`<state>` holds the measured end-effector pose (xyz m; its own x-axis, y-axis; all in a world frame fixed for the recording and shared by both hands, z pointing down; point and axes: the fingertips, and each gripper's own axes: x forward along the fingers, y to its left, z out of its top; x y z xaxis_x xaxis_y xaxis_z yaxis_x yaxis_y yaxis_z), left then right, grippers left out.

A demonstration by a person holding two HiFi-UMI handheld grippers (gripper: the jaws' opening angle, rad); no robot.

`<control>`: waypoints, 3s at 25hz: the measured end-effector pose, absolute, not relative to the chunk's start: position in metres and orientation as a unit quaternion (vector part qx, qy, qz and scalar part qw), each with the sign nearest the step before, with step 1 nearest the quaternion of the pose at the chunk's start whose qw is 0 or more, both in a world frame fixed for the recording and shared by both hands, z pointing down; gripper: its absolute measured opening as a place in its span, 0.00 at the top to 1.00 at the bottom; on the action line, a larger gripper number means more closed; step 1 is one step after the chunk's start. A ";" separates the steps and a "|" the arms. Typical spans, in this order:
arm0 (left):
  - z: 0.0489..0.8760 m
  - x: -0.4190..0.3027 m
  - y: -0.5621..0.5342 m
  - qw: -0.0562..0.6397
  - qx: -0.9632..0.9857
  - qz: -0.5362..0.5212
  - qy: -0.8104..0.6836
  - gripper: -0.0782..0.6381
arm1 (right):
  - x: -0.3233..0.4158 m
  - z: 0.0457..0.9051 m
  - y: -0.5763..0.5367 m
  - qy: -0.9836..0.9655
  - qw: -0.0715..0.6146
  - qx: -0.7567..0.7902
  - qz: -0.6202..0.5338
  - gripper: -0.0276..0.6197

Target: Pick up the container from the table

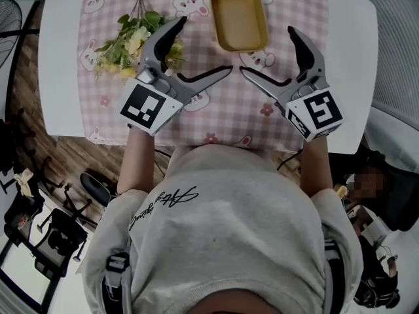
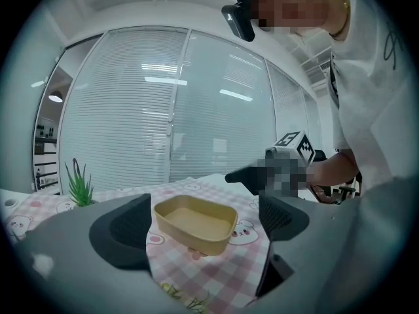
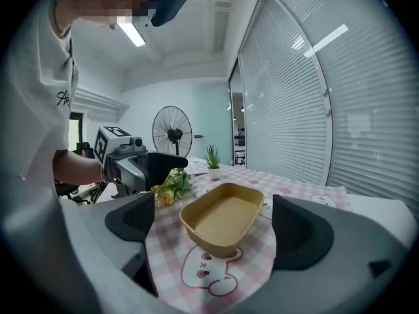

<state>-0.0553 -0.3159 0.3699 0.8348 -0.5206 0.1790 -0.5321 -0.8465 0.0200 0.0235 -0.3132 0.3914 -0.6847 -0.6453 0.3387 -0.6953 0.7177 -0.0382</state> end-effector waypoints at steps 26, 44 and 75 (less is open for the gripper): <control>0.429 -0.032 -0.328 -0.006 0.940 0.224 -0.259 0.20 | 0.031 0.437 -0.333 -0.918 0.193 0.334 0.094 0.11; 0.466 -0.027 -0.333 0.009 0.909 0.336 -0.247 0.21 | 0.027 0.467 -0.340 -0.914 0.263 0.304 0.049 0.18; 0.484 -0.019 -0.343 0.025 0.887 0.400 -0.229 0.29 | 0.017 0.479 -0.344 -0.915 0.293 0.270 0.057 0.32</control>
